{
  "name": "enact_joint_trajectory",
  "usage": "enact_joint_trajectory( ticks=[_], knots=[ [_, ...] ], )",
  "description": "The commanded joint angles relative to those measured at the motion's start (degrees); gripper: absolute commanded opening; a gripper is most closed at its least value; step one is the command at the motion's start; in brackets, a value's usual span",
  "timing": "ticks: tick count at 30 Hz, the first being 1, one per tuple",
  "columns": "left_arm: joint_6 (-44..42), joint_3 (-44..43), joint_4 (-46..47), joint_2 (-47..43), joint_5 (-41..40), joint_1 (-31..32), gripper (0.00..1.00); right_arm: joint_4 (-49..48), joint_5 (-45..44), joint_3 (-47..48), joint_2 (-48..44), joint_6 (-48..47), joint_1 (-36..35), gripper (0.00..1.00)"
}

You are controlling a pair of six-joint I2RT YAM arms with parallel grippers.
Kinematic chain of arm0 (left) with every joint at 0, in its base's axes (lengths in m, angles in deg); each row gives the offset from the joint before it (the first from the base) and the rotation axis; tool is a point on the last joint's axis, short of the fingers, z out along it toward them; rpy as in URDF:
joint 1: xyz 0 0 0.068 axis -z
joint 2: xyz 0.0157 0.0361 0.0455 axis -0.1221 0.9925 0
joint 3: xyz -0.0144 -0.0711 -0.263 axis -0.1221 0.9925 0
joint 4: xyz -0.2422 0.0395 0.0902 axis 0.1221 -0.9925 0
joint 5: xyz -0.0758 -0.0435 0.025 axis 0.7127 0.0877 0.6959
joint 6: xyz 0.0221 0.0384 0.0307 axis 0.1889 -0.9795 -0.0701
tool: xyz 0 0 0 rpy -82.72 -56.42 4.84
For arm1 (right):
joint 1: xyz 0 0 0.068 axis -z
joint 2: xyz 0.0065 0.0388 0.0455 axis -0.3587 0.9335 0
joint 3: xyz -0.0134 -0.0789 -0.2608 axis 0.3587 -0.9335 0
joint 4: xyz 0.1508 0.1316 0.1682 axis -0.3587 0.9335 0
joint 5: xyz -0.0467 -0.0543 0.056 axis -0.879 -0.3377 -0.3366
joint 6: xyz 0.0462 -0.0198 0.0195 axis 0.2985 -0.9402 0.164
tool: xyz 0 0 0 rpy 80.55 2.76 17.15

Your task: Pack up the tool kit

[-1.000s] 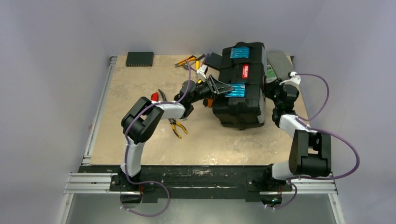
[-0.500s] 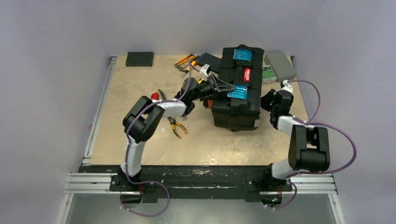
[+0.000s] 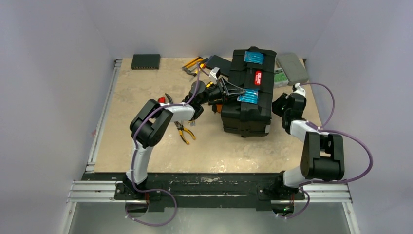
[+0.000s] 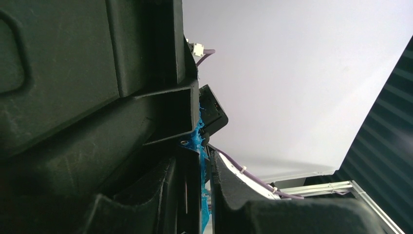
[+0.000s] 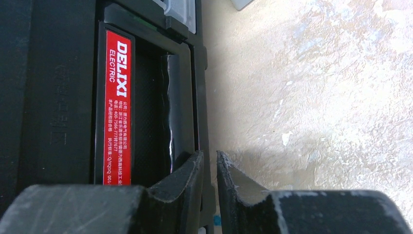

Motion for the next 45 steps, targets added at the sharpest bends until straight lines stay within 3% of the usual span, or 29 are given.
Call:
enact_joint_trajectory(
  ticks=[1,12,14,16,20,21,23,28,37,45],
  knots=[
    [-4.3,-5.6,22.1,2.2,-3.3,8.5,0.22,15.6,22.7,-2.1,0.2,2.0,-9.0,0.20],
    [-2.2,-6.4,22.1,-1.7,-4.1,9.1,0.23,19.0,21.4,-1.0,-2.6,1.3,-8.9,0.23],
    [-2.9,-5.6,22.1,-2.3,-4.3,9.1,0.25,20.9,19.7,-0.3,-3.5,0.8,-9.0,0.27],
    [-3.5,-4.3,22.0,-2.4,-4.2,8.8,0.33,26.6,15.0,1.3,-5.4,0.0,-8.9,0.43],
    [-2.9,0.4,21.9,-2.3,-4.8,7.1,0.56,37.5,1.3,5.7,-14.3,-0.6,-8.9,0.90],
    [-3.1,1.7,21.5,-2.6,-4.8,6.6,0.60,40.0,-2.0,7.1,-16.3,-0.6,-8.9,0.93],
    [-4.4,4.0,19.7,-4.2,-4.5,5.3,0.66,43.6,-6.1,9.7,-19.8,-0.9,-9.0,0.94],
    [-12.2,7.6,6.8,-11.2,-2.9,3.6,0.68,49.3,-9.3,15.7,-24.6,-2.3,-10.2,0.96],
    [-31.7,8.9,-31.9,-23.5,-7.0,2.6,0.71,57.2,-23.0,26.6,-23.5,-2.9,-25.0,0.96],
    [-41.0,5.2,-46.0,-28.2,-11.1,2.5,0.73,58.5,-28.9,30.2,-21.6,-0.7,-32.9,0.95]
  ],
)
